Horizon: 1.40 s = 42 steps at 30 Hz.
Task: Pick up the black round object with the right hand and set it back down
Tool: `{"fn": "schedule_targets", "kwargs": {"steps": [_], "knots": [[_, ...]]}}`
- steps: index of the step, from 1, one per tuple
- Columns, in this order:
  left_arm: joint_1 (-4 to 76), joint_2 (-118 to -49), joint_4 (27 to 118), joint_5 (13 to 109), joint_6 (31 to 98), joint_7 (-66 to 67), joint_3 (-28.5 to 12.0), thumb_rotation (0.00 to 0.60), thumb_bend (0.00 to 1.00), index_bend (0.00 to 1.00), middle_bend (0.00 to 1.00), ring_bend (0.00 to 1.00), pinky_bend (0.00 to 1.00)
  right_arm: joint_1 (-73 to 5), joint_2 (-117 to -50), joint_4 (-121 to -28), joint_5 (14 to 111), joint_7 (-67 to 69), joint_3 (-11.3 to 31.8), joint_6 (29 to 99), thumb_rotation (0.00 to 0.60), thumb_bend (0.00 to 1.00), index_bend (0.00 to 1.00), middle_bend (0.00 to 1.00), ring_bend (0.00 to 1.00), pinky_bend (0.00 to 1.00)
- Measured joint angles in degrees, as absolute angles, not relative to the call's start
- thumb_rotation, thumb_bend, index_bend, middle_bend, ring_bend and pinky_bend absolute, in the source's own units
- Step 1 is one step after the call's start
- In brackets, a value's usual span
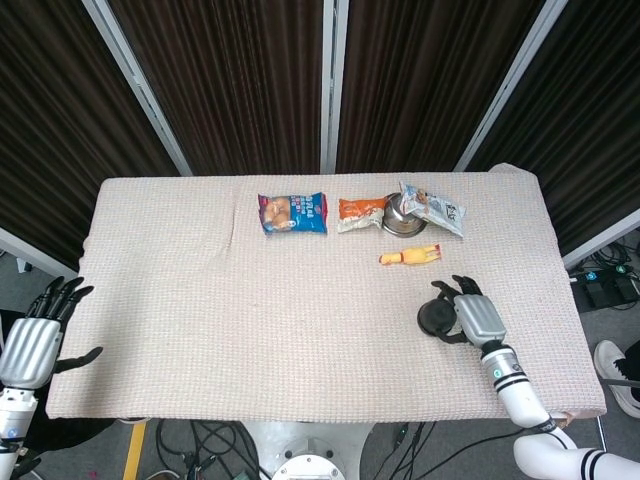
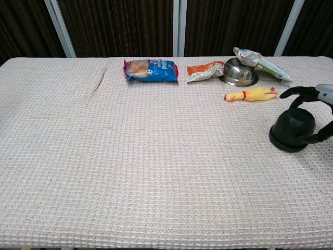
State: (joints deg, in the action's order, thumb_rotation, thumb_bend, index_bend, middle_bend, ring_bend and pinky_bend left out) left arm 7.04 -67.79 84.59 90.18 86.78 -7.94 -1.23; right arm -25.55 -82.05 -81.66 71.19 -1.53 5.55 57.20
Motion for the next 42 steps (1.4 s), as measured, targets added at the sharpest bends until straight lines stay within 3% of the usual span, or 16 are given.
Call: {"fn": "schedule_targets", "kwargs": {"steps": [13,21,27,32,42], "knots": [[7.1,-67.7,84.8,90.4,86.9,-7.8,-1.2,0.6,0.09,0.16,0.08,0.0,0.17,-22.9,-76.0,-87.6,74.5,1.2,6.9,64.3,0.6,0.15,0.16,0.37,0.0,0.0],[7.3,-67.7,85.1,90.7,86.7,-7.3,-1.2,0.6,0.09,0.16,0.08,0.0,0.17,-20.5,-74.0,-84.0,72.0,3.2,6.6,64.4,0.6,0.15,0.16,0.36,0.0,0.0],[7.5,-67.7,85.6,90.8,86.4,-6.5,-1.1,0.6,0.09,0.16,0.08,0.0,0.17,-20.0,-74.2,-80.0,70.9,4.2,5.5,61.3,0.6,0.1,0.02,0.18,0.0,0.0],[7.5,-67.6,85.9,90.7,86.5,-6.0,-1.3,0.6,0.09,0.16,0.08,0.0,0.17,-19.9,-74.3,-79.5,70.6,4.9,5.7,60.8,0.6,0.02,0.0,0.04,0.0,0.0],[7.6,-67.2,86.5,90.7,86.8,-6.0,-1.5,0.6,0.09,0.16,0.08,0.0,0.17,-18.5,-71.1,-83.8,76.1,8.8,6.4,66.8,0.6,0.0,0.0,0.01,0.0,0.0]]}}
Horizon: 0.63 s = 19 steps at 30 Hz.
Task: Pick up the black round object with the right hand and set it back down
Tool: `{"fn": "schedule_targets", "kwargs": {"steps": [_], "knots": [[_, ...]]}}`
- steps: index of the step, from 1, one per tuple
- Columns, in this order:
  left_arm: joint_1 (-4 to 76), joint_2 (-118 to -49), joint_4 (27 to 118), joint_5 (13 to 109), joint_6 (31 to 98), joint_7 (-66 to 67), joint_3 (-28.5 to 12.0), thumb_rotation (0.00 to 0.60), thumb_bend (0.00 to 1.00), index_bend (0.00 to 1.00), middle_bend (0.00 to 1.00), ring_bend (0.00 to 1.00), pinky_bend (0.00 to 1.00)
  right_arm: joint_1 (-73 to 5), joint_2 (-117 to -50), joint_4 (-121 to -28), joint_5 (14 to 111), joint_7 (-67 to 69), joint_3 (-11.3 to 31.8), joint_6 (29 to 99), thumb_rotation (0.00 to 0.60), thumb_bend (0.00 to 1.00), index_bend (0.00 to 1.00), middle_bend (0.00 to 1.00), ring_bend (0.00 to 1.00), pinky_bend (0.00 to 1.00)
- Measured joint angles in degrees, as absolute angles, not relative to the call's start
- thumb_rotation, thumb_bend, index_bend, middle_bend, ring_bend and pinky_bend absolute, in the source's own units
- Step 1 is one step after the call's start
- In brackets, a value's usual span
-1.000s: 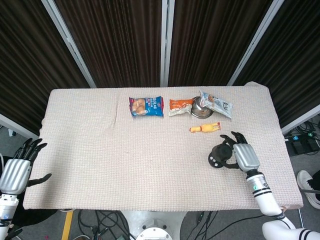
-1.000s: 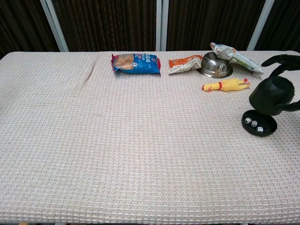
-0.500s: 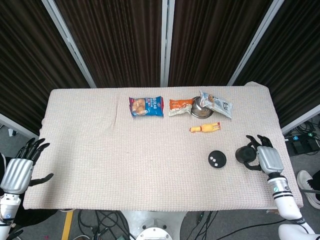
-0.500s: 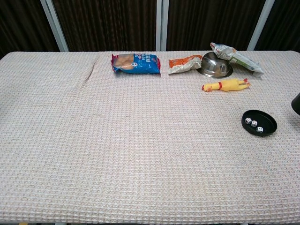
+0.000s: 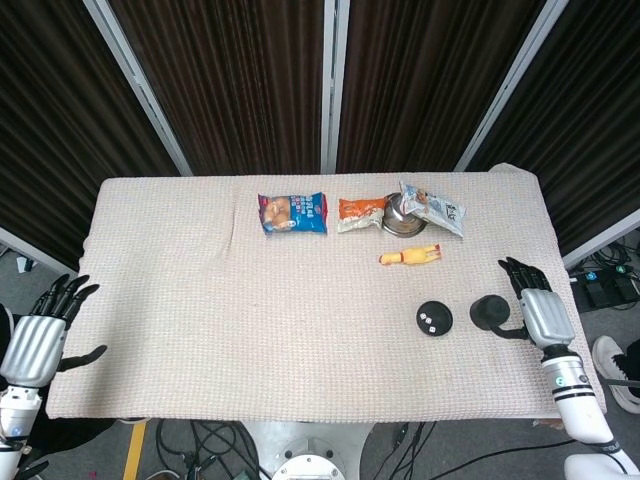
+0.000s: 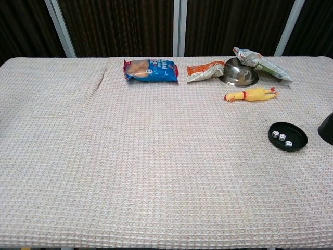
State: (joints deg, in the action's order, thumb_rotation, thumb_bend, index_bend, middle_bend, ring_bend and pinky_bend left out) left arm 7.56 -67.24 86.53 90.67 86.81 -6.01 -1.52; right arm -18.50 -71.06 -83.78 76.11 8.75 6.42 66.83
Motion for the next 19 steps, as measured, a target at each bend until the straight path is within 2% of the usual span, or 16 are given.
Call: {"fn": "schedule_targets", "kwargs": {"steps": [6,16,19], "knots": [[7.5,-66.5,87.3,90.4,87.1,-5.7,-1.8,0.6,0.09,0.16,0.08,0.0,0.17,-16.4,-67.7,-87.5,82.5,6.9,6.1,75.5,0.6,0.0,0.0,0.01,0.0,0.0],[7.4,-66.6,87.4,90.3,87.3,-5.6,-1.9,0.6,0.09,0.16,0.08,0.0,0.16,-11.0,-67.9,-89.4,85.5,-16.0,3.7,84.2,0.6,0.0,0.0,0.0,0.0,0.0],[7.3,-66.6,87.3,90.3,87.3,-5.7,-1.8,0.6,0.09,0.16,0.08,0.0,0.16,-9.7,-68.8,-88.8,86.3,-17.2,3.2,86.1,0.6,0.0,0.0,0.0,0.0,0.0]]}}
